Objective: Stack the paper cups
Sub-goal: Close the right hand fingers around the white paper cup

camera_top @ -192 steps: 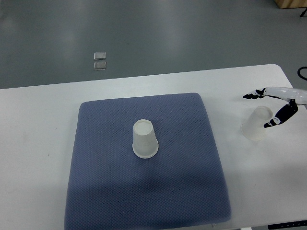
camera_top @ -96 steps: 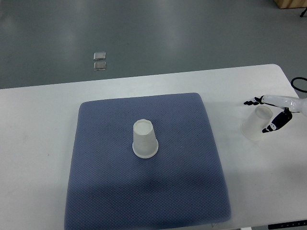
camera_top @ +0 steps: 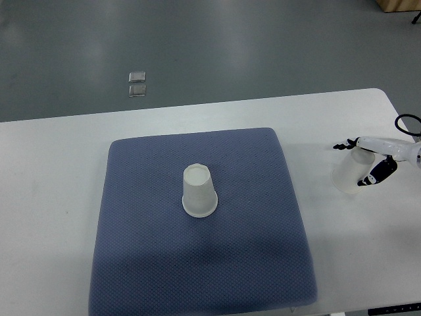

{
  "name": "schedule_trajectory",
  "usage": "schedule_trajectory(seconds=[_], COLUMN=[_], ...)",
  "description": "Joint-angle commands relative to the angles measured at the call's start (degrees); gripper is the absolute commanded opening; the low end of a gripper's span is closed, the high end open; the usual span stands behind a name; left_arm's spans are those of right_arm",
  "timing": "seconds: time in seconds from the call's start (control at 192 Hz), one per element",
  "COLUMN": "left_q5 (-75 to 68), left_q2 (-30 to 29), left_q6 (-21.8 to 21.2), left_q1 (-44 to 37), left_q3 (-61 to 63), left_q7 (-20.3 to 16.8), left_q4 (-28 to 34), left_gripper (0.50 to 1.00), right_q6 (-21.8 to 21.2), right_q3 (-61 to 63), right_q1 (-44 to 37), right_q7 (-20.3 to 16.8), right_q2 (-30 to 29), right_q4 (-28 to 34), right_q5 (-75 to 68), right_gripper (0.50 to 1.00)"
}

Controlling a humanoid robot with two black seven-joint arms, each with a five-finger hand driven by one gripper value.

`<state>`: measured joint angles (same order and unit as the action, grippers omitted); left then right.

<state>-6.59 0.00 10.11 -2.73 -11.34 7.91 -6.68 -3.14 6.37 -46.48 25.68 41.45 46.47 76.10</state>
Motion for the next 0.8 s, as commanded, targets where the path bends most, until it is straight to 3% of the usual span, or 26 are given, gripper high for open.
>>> schedule_trajectory(seconds=[0.0,0.156,0.537,0.793], left_q5=[0.0,0.0,0.0,0.0], left_q2=[0.0,0.0,0.0,0.0], left_q6=[0.0,0.0,0.0,0.0], left_q1=[0.0,0.0,0.0,0.0], left_q3=[0.0,0.0,0.0,0.0], left_q7=[0.0,0.0,0.0,0.0], left_q4=[0.0,0.0,0.0,0.0], left_gripper=[1.0,1.0,1.0,1.0], right_q6=[2.0,2.9,3.0,3.0], right_q3=[-1.3,-1.3,-1.2,-0.9], right_q1=[-0.1,0.0,-0.5,-0.9], right_q7=[0.1,0.1,0.8,0.9], right_q2=[0.0,0.0,0.8,1.0], right_q4=[0.0,0.0,0.0,0.1], right_q5=[0.0,0.0,0.6,0.7], right_gripper=[0.805,0.795,0.699,0.697])
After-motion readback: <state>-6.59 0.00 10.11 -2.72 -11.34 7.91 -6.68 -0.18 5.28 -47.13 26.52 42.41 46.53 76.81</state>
